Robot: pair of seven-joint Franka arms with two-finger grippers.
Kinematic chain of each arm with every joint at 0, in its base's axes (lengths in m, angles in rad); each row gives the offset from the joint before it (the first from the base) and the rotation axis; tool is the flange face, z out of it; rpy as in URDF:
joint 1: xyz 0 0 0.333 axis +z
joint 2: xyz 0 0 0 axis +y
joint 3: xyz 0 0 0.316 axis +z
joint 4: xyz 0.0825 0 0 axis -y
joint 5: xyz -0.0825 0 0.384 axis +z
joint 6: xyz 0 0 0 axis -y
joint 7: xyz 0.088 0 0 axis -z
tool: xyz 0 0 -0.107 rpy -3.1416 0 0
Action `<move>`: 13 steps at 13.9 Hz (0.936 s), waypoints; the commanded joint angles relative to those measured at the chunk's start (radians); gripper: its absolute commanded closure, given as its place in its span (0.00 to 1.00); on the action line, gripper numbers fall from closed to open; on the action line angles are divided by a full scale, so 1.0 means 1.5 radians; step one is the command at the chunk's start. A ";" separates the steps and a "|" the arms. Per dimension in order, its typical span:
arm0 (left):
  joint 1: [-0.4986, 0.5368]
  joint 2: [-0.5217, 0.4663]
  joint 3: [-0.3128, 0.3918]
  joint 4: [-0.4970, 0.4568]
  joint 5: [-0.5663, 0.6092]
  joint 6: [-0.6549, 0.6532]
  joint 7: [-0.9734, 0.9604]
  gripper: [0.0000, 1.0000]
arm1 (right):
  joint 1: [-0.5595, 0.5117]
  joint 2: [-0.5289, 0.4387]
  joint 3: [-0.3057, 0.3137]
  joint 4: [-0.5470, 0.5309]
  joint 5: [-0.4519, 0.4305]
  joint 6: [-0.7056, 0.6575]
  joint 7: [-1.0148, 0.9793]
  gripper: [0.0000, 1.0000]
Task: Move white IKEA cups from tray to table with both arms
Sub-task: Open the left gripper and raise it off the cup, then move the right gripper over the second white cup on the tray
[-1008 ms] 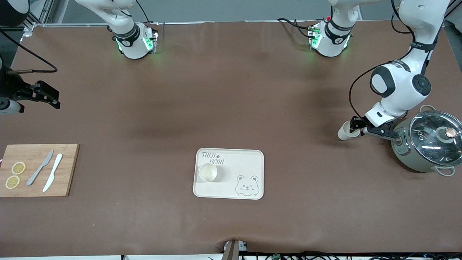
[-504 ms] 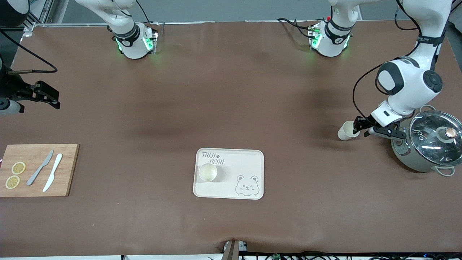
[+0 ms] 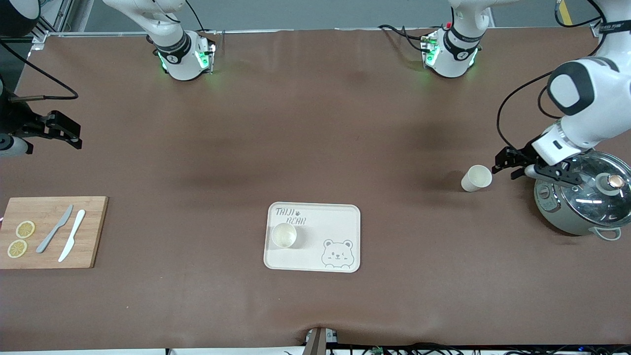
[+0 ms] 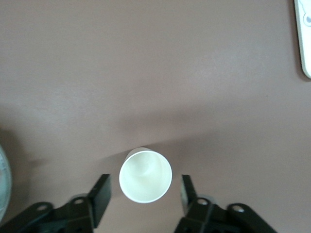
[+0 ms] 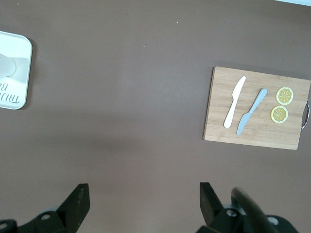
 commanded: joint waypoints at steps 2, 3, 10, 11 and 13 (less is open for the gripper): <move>0.010 -0.005 -0.002 0.039 0.029 -0.036 -0.034 0.04 | -0.005 0.000 0.001 0.002 -0.002 0.002 -0.008 0.00; 0.009 -0.006 -0.004 0.046 0.029 -0.042 -0.041 0.00 | -0.005 0.000 0.001 0.003 -0.002 0.003 -0.008 0.00; 0.001 0.010 -0.033 0.222 0.094 -0.170 -0.185 0.00 | -0.003 0.000 0.001 0.008 0.001 0.003 -0.003 0.00; -0.003 0.017 -0.038 0.251 0.095 -0.192 -0.204 0.00 | -0.001 0.000 0.001 0.010 0.002 0.003 0.001 0.00; -0.030 0.027 -0.039 0.301 0.107 -0.230 -0.251 0.00 | 0.007 -0.002 0.005 0.011 0.012 0.003 0.026 0.00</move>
